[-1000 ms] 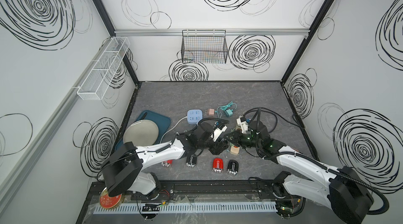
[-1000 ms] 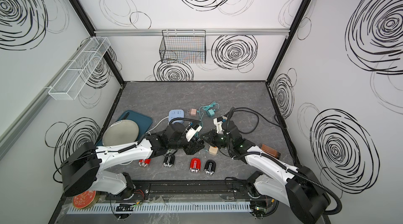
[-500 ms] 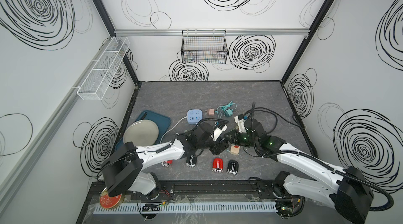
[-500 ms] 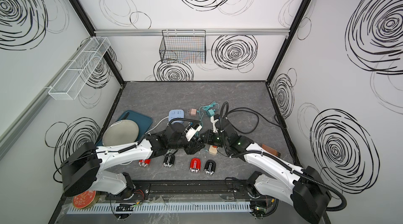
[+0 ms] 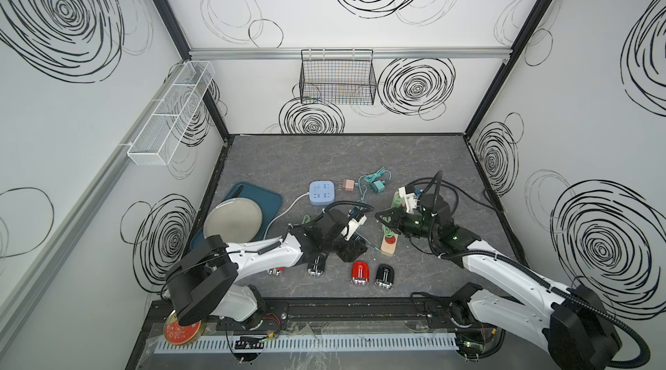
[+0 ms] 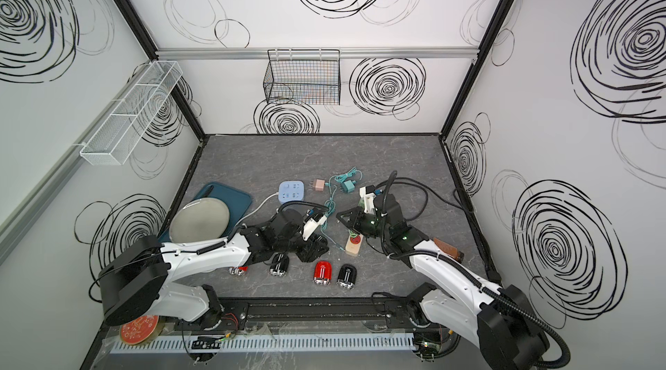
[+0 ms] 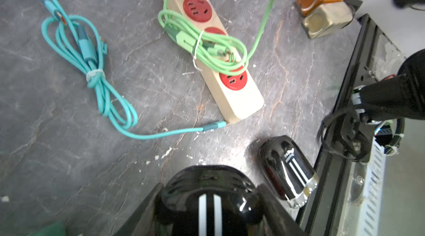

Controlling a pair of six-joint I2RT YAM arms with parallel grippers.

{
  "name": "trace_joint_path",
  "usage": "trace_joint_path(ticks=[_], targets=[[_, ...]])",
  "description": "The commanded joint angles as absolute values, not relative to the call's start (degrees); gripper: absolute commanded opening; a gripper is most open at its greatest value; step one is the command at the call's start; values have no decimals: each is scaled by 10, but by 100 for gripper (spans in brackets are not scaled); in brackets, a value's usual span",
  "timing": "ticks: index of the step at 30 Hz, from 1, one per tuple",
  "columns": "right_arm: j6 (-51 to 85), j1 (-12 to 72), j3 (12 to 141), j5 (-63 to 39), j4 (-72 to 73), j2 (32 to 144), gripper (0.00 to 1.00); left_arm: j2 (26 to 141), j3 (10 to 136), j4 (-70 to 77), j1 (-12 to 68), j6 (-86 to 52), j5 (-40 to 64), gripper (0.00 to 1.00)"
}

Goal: Unplug the electric shaver
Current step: Remove the charging cable from the electric shaver, then place the electric shaver at the center of the board.

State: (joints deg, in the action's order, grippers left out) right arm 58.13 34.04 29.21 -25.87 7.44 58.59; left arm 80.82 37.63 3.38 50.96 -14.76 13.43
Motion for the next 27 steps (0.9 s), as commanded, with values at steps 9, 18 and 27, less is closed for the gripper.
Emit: trace_joint_path(ticks=[9,18,27], targets=[[475,391,371,-149,-89,615,4,788,384,40,500,-166,111,42],[425,399,371,-128,-145,647,6,800,425,-68,521,-233,27,41],[413,402,374,-142,-138,680,6,833,438,-194,568,-384,-39,42]])
